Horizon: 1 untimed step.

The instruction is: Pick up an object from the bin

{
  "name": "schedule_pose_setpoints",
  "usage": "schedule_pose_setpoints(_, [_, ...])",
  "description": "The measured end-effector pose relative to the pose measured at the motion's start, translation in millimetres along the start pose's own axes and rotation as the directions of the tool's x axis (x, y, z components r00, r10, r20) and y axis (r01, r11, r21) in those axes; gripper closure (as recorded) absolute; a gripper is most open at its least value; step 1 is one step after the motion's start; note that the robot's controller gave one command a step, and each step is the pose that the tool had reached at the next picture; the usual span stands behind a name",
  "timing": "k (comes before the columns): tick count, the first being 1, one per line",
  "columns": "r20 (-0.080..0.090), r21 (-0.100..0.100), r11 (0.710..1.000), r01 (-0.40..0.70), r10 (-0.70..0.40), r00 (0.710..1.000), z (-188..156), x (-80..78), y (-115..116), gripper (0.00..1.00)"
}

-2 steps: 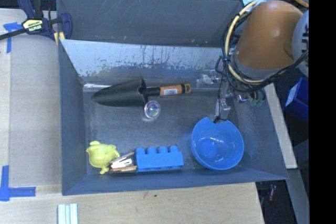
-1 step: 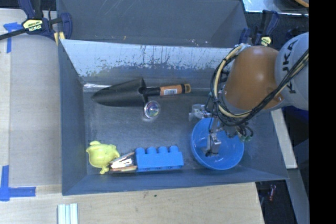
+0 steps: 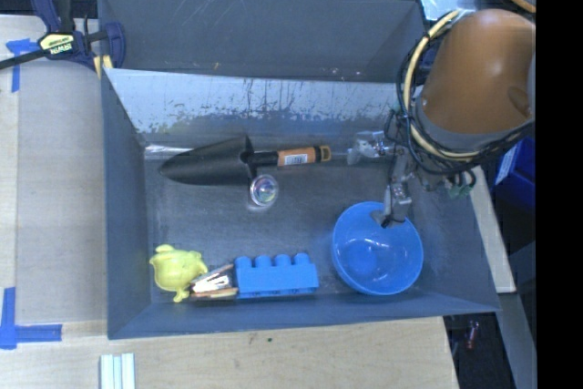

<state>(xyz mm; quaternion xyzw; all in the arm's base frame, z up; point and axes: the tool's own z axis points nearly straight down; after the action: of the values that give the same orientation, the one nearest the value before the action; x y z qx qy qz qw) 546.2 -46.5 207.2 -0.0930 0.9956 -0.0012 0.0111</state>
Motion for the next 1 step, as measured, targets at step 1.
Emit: schedule_pose_setpoints(1, [-0.016, -0.003, 1.0, 0.0, 0.0, 1.0, 72.2, 8.8, 2.3, 0.0])
